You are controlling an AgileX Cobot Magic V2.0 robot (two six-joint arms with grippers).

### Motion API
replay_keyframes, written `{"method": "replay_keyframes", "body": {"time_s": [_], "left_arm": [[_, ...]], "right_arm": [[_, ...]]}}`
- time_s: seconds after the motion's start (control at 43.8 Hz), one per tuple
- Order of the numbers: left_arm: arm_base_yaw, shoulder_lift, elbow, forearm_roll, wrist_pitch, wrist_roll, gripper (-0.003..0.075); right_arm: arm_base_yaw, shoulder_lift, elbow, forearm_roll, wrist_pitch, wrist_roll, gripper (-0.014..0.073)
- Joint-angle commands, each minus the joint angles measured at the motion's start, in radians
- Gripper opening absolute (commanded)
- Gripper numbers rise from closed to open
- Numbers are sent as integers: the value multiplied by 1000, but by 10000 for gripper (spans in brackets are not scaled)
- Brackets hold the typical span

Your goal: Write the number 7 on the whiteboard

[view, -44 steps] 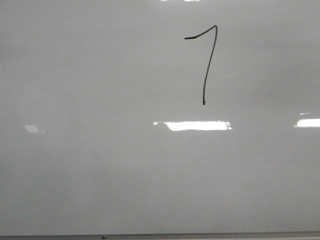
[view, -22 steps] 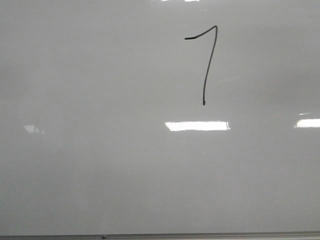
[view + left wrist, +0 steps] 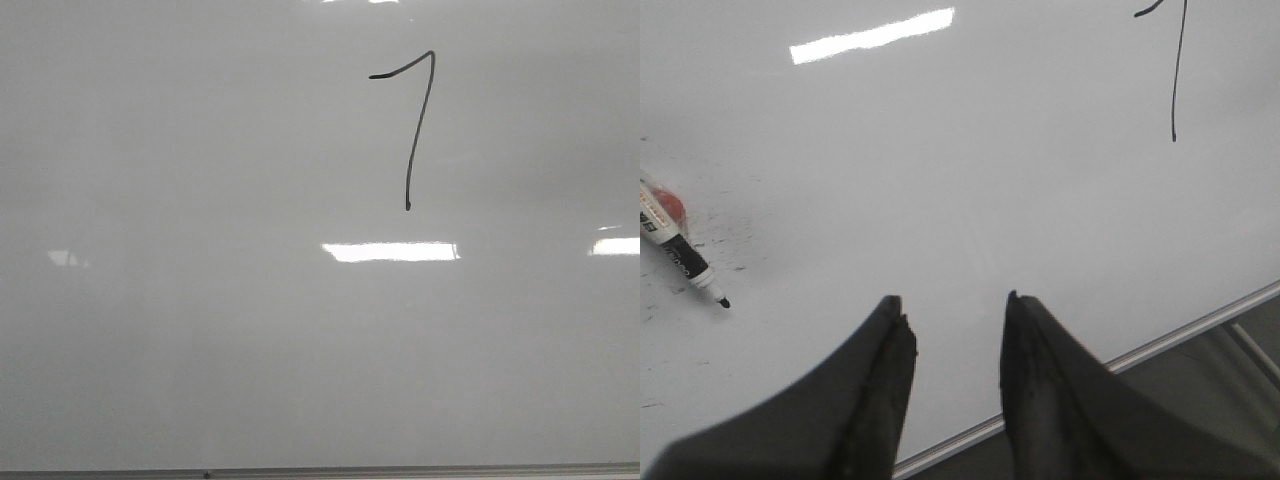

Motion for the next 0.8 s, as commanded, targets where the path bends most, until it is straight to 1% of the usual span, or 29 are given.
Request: {"method": "replay_keyframes", "body": {"time_s": [0.0, 0.068, 0.114, 0.251, 0.776], "left_arm": [[-9, 3, -28, -17, -73, -7, 76], [-9, 3, -28, -17, -75, -7, 8], [-9, 3, -28, -17, -74, -7, -22], [-9, 3, -28, -17, -77, -7, -21], [-9, 3, -28, -17, -75, -7, -20]], "right_arm": [[-8, 2, -27, -5, -69, 2, -6], [-8, 2, -27, -5, -69, 2, -50], [-8, 2, -27, -5, -69, 2, -70], [-8, 2, -27, -5, -92, 2, -67], [-8, 2, -27, -5, -83, 2, -67]]}}
